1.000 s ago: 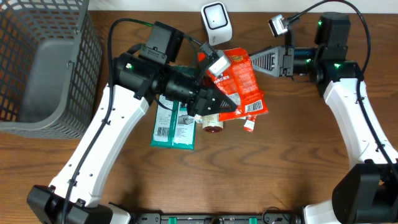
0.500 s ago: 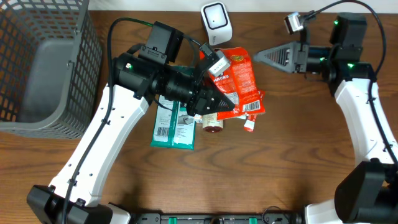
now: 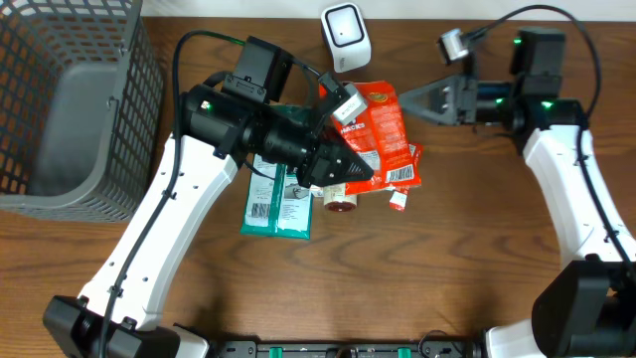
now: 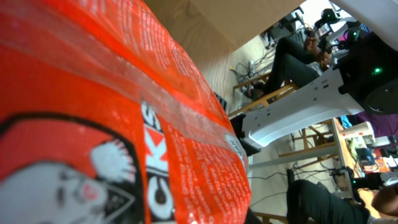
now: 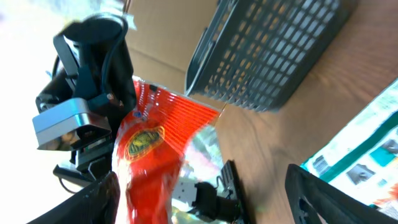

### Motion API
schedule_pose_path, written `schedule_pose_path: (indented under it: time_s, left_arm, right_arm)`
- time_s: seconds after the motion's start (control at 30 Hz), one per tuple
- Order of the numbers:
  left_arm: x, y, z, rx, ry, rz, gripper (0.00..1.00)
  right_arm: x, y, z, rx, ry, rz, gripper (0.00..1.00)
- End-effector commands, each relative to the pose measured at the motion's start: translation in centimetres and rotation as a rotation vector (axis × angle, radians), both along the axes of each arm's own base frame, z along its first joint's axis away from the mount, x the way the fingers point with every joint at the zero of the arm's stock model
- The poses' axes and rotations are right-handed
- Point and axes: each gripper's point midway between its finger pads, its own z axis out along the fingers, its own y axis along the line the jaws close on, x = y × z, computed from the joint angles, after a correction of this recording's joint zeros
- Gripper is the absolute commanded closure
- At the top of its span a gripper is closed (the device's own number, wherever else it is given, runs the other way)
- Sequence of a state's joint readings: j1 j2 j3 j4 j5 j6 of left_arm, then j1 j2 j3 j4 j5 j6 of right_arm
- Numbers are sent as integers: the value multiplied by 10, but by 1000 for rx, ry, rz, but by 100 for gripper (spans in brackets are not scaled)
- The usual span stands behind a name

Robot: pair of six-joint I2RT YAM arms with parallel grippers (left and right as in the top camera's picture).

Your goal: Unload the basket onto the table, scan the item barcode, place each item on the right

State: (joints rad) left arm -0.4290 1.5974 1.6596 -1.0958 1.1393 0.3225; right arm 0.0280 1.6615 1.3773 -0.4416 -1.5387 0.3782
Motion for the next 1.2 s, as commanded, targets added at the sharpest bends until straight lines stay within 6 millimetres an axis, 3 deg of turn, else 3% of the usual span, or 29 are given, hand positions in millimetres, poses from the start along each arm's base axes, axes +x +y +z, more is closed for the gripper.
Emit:
schedule_pose_path:
  time_s: [0.0, 0.33, 0.6, 0.77, 0.9, 0.97, 1.17]
  left_arm:
    - [1, 3, -4, 18, -14, 0, 93]
    - [1, 4, -6, 34, -12, 7, 93]
    - [1, 4, -6, 34, -10, 6, 92]
    - [0, 4, -7, 37, -3, 6, 93]
    - [0, 4, -7, 37, -5, 6, 93]
    - [0, 4, -7, 37, -5, 6, 93]
    - [7, 7, -15, 86, -33, 33, 93]
  right_arm:
    - [-11, 11, 5, 16, -43, 49, 22]
    - [-33, 16, 9, 17, -68, 70, 28]
    - [-40, 17, 5, 18, -97, 78, 43]
    - [-44, 24, 6, 19, -105, 99, 55]
    - [-43, 25, 7, 21, -130, 102, 82]
    - [-41, 23, 7, 21, -135, 93, 91]
    - [-32, 7, 7, 17, -129, 43, 97]
